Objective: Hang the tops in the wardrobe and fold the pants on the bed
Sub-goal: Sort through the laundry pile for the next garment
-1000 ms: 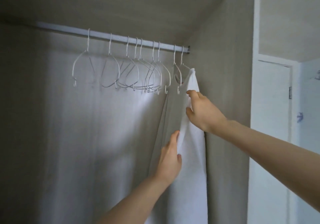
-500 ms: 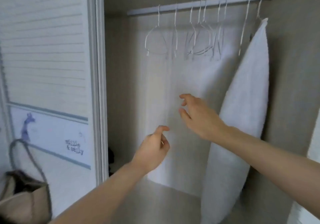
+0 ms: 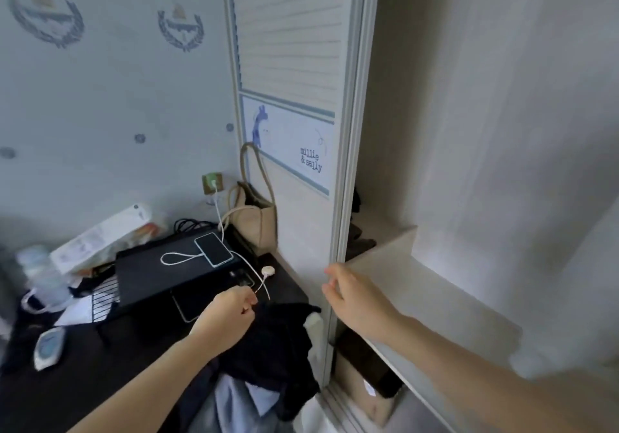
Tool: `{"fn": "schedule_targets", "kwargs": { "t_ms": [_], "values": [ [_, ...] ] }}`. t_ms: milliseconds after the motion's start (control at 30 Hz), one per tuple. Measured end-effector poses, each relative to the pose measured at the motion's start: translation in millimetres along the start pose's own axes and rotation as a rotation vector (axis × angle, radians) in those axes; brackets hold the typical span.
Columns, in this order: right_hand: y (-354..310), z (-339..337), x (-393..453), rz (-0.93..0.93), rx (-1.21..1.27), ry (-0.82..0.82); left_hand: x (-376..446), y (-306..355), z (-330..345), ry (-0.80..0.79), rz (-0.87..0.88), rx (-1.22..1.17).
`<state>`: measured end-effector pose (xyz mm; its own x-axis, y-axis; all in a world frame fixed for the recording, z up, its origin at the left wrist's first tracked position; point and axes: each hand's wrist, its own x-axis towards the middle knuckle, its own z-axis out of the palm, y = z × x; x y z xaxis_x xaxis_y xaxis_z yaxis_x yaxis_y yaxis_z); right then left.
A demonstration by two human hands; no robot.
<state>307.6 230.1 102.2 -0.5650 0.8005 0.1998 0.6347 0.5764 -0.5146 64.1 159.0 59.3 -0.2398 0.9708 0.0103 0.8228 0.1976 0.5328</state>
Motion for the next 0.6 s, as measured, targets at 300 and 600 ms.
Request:
{"fn": "schedule_targets", "kwargs": {
  "t_ms": [300, 600],
  "values": [
    [-29.8, 122.3, 28.9, 0.073, -0.11, -0.381, -53.3, -129.3, 31.9, -0.158, -0.35, 0.036],
    [-48.7, 143.7, 57.4, 0.065, -0.213, -0.219, -63.7, -169.6, 19.9, -0.061, -0.369, 0.055]
  ]
}}
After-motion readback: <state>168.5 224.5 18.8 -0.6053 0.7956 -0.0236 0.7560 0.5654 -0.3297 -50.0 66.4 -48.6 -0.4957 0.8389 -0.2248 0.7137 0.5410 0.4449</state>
